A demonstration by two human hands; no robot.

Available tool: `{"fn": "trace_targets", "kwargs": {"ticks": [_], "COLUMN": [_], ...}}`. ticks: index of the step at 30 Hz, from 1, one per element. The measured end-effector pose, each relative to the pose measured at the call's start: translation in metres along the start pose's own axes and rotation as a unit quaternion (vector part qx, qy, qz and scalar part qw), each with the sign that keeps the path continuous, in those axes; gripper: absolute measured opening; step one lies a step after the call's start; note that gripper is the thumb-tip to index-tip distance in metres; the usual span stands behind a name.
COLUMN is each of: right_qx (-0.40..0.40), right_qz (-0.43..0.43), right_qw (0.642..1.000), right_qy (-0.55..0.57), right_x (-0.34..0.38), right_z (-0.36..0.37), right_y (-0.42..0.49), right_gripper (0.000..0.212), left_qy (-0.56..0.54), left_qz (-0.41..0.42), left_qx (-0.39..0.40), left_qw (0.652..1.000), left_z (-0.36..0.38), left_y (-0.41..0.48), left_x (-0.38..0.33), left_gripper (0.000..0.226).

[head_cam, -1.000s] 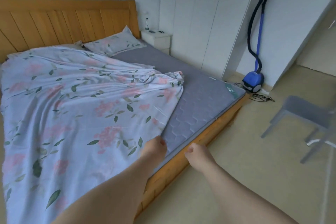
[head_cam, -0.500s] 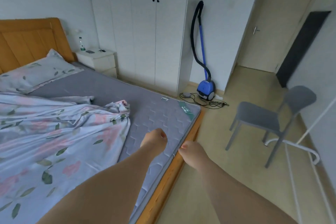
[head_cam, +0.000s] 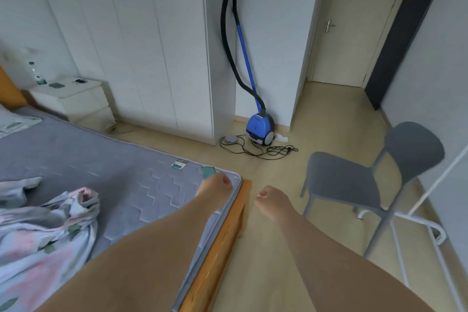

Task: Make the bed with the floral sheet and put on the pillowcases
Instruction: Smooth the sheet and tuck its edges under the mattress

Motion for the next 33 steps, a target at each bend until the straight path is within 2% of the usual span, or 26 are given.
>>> {"fn": "trace_targets", "kwargs": {"ticks": [2, 10, 15, 19, 23, 29, 33], "right_qx": [0.006, 0.042, 0.022, 0.016, 0.019, 0.076, 0.1], "right_qz": [0.004, -0.018, -0.046, -0.039, -0.043, -0.107, -0.17], "right_qw": [1.0, 0.999, 0.999, 0.999, 0.999, 0.99, 0.976], "right_qy": [0.004, -0.002, 0.002, -0.015, -0.02, -0.051, -0.09], "right_x": [-0.012, -0.009, 0.006, 0.025, 0.047, 0.101, 0.148], "right_z": [-0.037, -0.124, -0.173, -0.216, -0.245, -0.255, -0.243], "right_y": [0.053, 0.218, 0.359, 0.468, 0.562, 0.684, 0.786], "right_gripper": [0.02, 0.034, 0.034, 0.029, 0.01, 0.017, 0.014], "left_qy": [-0.024, -0.038, -0.077, -0.055, -0.051, -0.057, -0.092], "left_qz": [-0.014, -0.05, -0.042, -0.028, -0.028, -0.083, -0.125], "left_qx": [-0.001, -0.01, -0.028, -0.021, -0.027, -0.066, -0.12], "left_qw": [1.0, 0.998, 0.996, 0.998, 0.998, 0.993, 0.98], "left_z": [0.019, 0.047, 0.064, 0.074, 0.071, 0.041, 0.014], "left_y": [0.048, 0.212, 0.367, 0.478, 0.558, 0.679, 0.768], "left_x": [-0.037, -0.115, -0.165, -0.216, -0.252, -0.259, -0.242], "left_gripper": [0.014, 0.011, 0.021, 0.014, 0.023, 0.023, 0.021]}}
Point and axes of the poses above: each hand's wrist, its own y-axis towards the middle knuckle, its own z-axis out of the palm, x = y × z, the point moved 1 cm from there along y, towards the middle knuckle, and after that the axes turned 3 degrees about -y, right-handed, at the moved point
